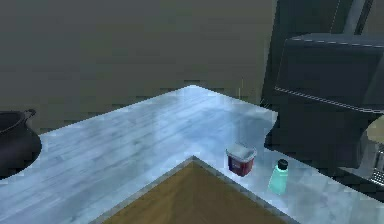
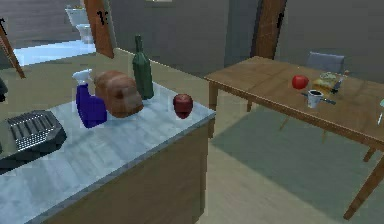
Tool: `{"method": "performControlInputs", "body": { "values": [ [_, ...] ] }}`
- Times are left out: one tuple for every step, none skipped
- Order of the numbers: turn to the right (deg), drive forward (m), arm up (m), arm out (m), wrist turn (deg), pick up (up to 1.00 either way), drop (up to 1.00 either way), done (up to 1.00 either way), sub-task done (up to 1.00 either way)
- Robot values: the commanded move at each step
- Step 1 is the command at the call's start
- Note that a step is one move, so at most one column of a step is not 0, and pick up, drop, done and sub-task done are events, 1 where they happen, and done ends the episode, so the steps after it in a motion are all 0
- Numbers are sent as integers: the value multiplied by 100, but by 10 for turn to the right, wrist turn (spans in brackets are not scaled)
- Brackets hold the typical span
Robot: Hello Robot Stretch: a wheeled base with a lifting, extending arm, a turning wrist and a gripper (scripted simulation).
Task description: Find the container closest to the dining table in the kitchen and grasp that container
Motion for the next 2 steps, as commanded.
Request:
{"method": "performControlInputs", "body": {
  "values": [
    [-210, 0, 0, 0, 0, 0, 0, 0, 0],
    [0, 0, 50, 0, 0, 0, 0, 0, 0]
  ]
}}
